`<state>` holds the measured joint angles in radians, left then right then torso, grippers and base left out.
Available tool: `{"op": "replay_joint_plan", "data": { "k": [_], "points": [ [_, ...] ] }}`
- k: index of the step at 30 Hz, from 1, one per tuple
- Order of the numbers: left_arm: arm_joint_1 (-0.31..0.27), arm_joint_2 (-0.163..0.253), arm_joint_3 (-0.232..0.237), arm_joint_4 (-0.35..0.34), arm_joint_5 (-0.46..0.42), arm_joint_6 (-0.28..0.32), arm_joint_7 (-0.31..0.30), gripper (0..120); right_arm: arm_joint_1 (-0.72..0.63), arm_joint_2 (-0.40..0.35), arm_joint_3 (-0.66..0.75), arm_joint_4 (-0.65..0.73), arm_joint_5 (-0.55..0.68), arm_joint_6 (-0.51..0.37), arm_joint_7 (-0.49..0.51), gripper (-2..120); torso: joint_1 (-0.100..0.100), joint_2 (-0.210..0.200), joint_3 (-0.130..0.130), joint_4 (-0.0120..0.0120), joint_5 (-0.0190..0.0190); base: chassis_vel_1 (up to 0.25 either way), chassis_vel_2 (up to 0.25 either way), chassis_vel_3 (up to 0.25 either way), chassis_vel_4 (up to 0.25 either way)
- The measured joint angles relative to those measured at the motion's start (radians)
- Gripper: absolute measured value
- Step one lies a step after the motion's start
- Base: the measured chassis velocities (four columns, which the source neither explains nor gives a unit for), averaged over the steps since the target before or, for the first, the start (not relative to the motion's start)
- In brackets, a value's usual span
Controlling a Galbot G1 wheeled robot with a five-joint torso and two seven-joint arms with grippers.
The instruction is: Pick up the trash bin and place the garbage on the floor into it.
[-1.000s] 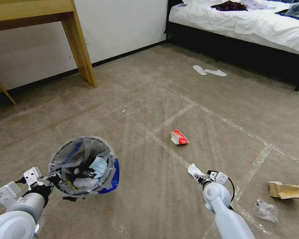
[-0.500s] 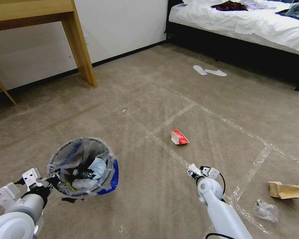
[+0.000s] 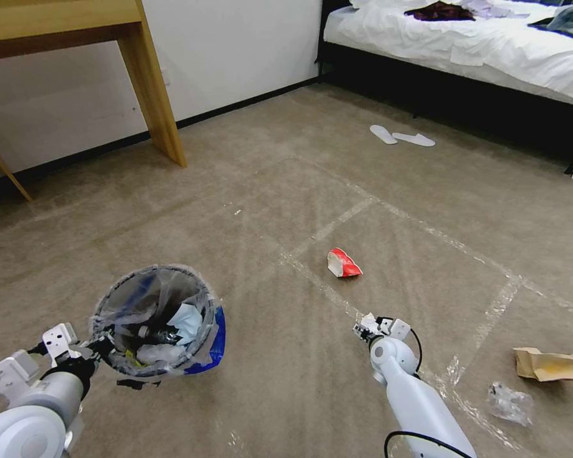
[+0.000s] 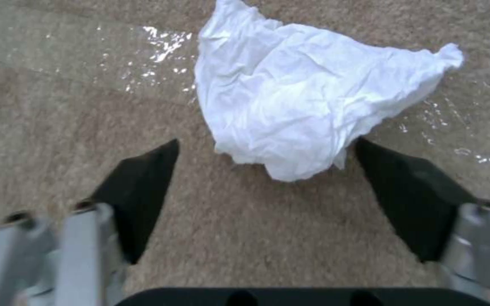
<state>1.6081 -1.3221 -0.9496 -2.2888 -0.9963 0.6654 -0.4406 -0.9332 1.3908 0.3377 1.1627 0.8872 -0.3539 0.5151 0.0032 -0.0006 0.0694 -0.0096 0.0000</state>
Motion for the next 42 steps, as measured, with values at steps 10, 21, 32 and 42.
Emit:
{"op": "replay_joint_plan", "data": {
  "k": [10, 21, 32, 42],
  "points": [
    [0.002, -0.001, -0.001, 0.0, 0.0, -0.003, 0.001, 1, 0.011, 0.0, -0.001, -0.038, -0.024, 0.021, -0.02, 42, 0.0, 0.0, 0.0, -0.0009, -0.001, 0.0, 0.0, 0.0, 0.0],
    [0.004, -0.008, 0.002, 0.0, 0.002, -0.005, 0.001, 1, 0.012, -0.001, -0.003, -0.058, -0.042, 0.035, -0.044, 4, 0.0, 0.0, 0.0, 0.0002, 0.0003, 0.0, 0.0, 0.0, 0.0],
    [0.003, -0.009, 0.002, 0.0, 0.007, -0.007, 0.003, 1, -0.04, -0.028, 0.005, 0.056, -0.046, 0.045, -0.068, 0, 0.0, 0.0, 0.0, 0.0002, 0.0006, 0.0, 0.0, 0.0, 0.0],
    [0.0, -0.007, 0.009, -0.01, 0.004, -0.005, 0.002, 1, -0.164, -0.097, 0.05, 0.4, -0.041, 0.05, -0.103, 0, 0.0, 0.0, 0.0, -0.0003, 0.0003, 0.0, 0.0, 0.0, 0.0]
  ]
}}
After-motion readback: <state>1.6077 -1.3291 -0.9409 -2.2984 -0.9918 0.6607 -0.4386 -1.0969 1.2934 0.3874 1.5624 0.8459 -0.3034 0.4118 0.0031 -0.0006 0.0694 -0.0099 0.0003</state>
